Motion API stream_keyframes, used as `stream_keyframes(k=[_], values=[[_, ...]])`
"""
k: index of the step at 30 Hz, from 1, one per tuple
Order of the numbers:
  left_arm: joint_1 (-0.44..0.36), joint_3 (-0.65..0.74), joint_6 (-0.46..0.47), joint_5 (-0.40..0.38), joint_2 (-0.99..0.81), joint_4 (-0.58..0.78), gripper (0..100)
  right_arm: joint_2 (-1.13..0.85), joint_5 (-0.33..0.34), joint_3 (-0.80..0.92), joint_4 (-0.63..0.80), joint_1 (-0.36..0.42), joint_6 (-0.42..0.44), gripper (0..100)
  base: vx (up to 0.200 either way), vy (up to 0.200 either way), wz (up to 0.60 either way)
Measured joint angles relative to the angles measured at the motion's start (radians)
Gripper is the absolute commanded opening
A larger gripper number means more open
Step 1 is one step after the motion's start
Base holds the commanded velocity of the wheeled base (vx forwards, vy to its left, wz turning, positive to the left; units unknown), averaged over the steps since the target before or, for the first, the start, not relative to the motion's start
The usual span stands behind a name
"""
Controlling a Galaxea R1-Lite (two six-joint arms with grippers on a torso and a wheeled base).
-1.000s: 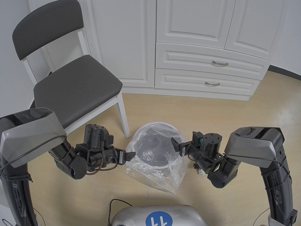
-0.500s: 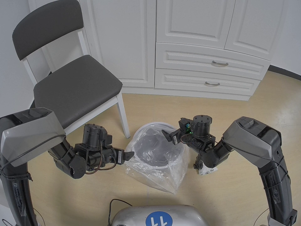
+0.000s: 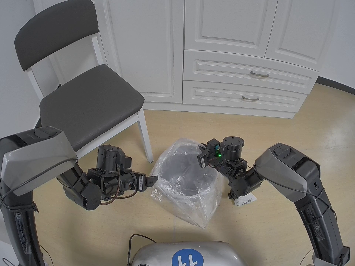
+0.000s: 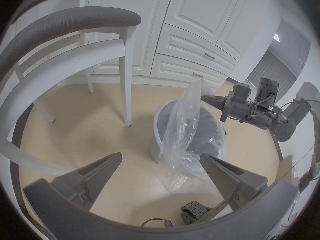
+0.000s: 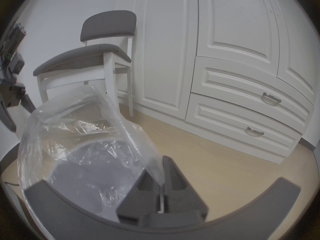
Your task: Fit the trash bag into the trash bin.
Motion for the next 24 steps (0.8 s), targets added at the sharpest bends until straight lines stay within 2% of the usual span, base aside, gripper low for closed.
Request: stream_keyframes(k=[4,14,20,21,24], values=[[0.001,0.000,-0.001,0.000,0.000,-0.002,100,0.010,-0.038,-0.067,0.000,0.004,0.034,0,0.000,0.000,0.00],[-0.002,0.000,-0.003,0.004,0.004,-0.049,100,0.139,-0.208,-0.398,0.000,0.033,0.130,0,0.000,0.000,0.00],[-0.011,-0.003,-0.005,0.009,0.020,-0.113,100,0.199,-0.226,-0.447,0.001,0.072,0.163,0,0.000,0.000,0.00],[-0.015,-0.004,-0.006,0.009,0.023,-0.118,100,0.202,-0.227,-0.449,0.000,0.076,0.164,100,0.000,0.000,0.00],[-0.026,-0.010,-0.021,0.011,0.031,-0.131,100,0.201,-0.226,-0.447,0.001,0.091,0.163,100,0.000,0.000,0.00]])
